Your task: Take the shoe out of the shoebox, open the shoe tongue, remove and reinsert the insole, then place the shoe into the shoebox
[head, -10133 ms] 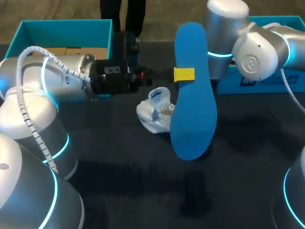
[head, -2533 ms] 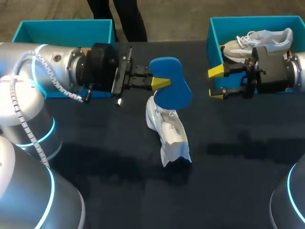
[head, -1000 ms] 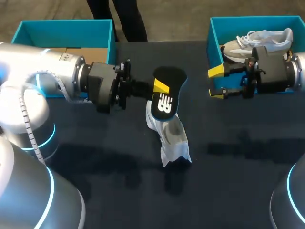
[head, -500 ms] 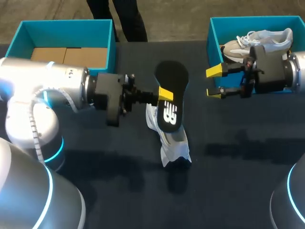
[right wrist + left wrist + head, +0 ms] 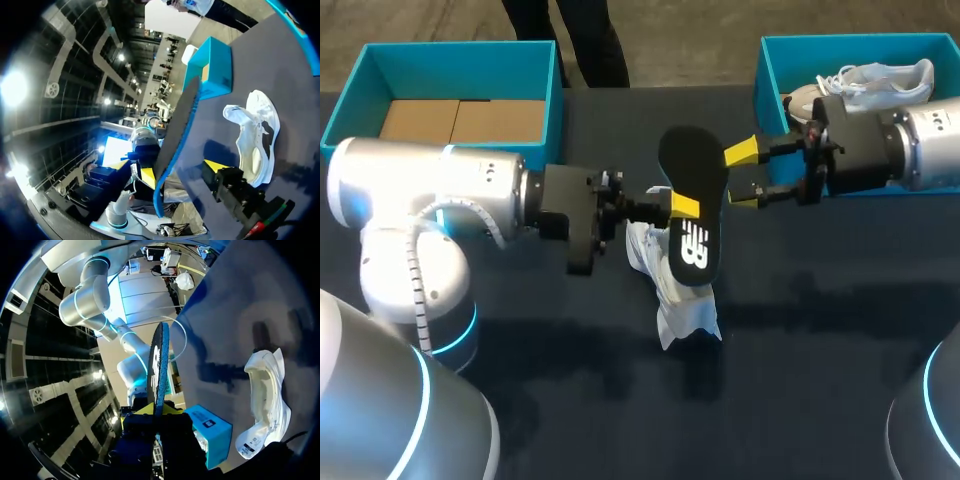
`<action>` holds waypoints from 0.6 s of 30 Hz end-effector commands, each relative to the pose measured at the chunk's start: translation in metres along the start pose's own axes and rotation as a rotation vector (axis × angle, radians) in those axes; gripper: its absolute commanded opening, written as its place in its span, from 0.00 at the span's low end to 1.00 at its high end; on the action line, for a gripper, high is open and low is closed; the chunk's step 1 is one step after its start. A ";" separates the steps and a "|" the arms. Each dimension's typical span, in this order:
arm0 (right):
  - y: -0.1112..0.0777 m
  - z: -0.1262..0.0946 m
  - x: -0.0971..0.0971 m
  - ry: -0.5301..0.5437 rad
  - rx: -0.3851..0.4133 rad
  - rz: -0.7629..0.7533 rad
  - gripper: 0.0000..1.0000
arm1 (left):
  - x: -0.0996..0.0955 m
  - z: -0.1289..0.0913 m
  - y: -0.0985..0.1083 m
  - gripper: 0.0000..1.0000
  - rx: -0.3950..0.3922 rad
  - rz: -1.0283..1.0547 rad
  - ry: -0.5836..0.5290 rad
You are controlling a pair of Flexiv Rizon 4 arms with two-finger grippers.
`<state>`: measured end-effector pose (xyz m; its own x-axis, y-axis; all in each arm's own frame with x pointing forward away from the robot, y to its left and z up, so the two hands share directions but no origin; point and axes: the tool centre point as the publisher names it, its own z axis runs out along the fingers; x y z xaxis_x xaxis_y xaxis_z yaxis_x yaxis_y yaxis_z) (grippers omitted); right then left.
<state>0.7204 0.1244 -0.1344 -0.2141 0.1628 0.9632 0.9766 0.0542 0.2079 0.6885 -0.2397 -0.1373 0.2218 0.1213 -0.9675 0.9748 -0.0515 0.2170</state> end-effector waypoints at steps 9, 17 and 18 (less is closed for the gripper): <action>0.006 0.014 0.002 0.004 0.019 -0.002 0.35 | 0.001 0.021 0.007 0.00 -0.010 -0.002 -0.023; 0.006 0.015 -0.001 0.007 0.018 0.002 0.01 | 0.000 0.024 0.006 0.00 -0.013 0.000 -0.032; 0.006 0.015 -0.001 0.006 0.016 0.000 0.00 | -0.001 0.023 0.006 0.00 -0.013 -0.001 -0.033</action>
<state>0.7246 0.1367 -0.1353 -0.2137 0.1563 0.9643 0.9762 0.0705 0.2050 0.6936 -0.2602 -0.1371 0.2185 0.0927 -0.9714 0.9756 -0.0420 0.2155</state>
